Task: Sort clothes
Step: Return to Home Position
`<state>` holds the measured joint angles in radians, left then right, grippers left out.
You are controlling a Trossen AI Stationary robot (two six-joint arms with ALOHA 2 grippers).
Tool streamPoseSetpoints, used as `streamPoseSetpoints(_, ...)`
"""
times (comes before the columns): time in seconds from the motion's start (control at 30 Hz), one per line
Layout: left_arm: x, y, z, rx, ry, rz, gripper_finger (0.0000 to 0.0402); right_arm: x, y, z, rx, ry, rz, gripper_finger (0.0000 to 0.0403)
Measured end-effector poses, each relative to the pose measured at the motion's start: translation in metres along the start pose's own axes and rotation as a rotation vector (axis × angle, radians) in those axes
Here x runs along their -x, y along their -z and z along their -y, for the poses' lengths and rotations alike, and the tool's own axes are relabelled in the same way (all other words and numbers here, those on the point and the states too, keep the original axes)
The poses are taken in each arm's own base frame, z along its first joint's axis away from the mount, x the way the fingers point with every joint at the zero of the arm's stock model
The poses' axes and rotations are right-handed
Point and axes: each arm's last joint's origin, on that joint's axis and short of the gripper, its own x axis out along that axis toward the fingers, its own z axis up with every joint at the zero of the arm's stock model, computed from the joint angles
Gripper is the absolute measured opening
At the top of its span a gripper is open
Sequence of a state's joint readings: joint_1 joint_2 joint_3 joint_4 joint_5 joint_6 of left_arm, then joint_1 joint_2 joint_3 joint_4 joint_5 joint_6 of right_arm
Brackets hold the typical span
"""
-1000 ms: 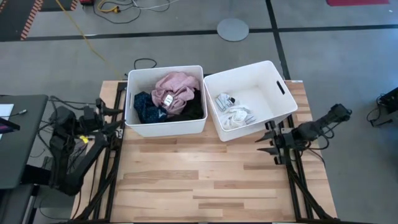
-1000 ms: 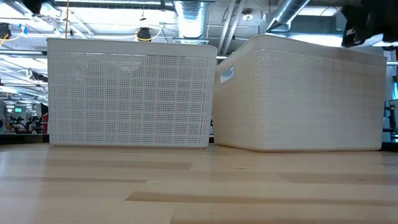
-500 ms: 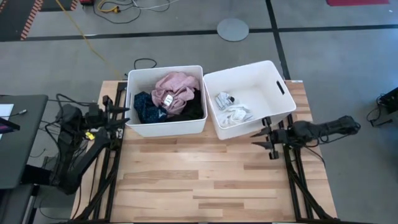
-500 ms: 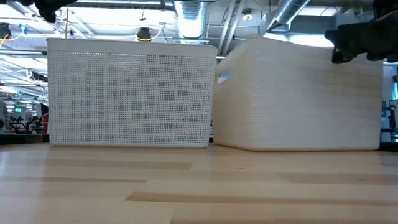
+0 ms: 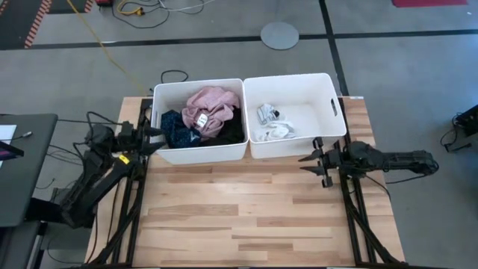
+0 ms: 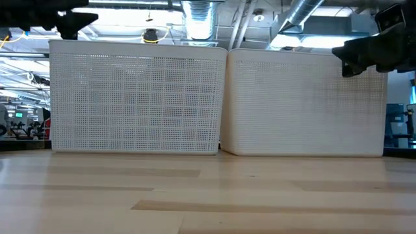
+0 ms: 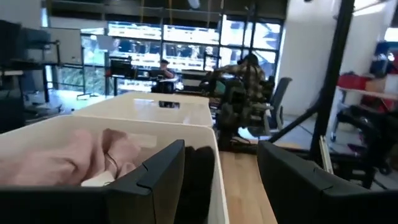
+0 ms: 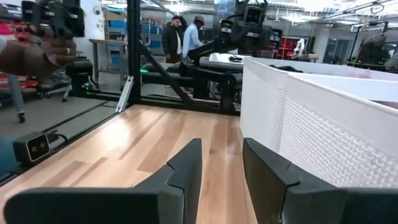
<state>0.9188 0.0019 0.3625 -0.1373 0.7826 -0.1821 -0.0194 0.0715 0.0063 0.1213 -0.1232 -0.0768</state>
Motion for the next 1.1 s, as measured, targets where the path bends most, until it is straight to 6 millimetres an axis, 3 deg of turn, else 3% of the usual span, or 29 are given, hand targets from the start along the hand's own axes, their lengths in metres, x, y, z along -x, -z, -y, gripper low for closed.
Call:
streamPoseSetpoints(0.23, -0.002, -0.010, 0.012, -0.048, 0.234, 0.090, 0.0196, 0.000, 0.001, 0.002, -0.010, 0.018, -0.011, 0.0132)
streamPoseSetpoints(0.33, -0.005, -0.004, 0.014, -0.020, 0.286, 0.081, 0.0196, 0.000, 0.001, 0.003, -0.017, 0.028, -0.012, 0.0132)
streamPoseSetpoints(0.5, -0.016, 0.026, 0.011, 0.031, 0.260, 0.055, 0.0196, 0.000, 0.001, 0.003, -0.023, 0.033, -0.012, 0.0132)
streamPoseSetpoints(0.7, -0.020, 0.029, 0.020, -0.017, 0.260, 0.105, 0.0196, 0.000, 0.002, 0.003, -0.040, 0.034, -0.018, 0.0132)
streamPoseSetpoints(1.1, -0.028, 0.048, 0.041, -0.031, 0.297, 0.036, 0.0196, 0.000, 0.005, 0.004, -0.052, 0.049, -0.046, 0.0132)
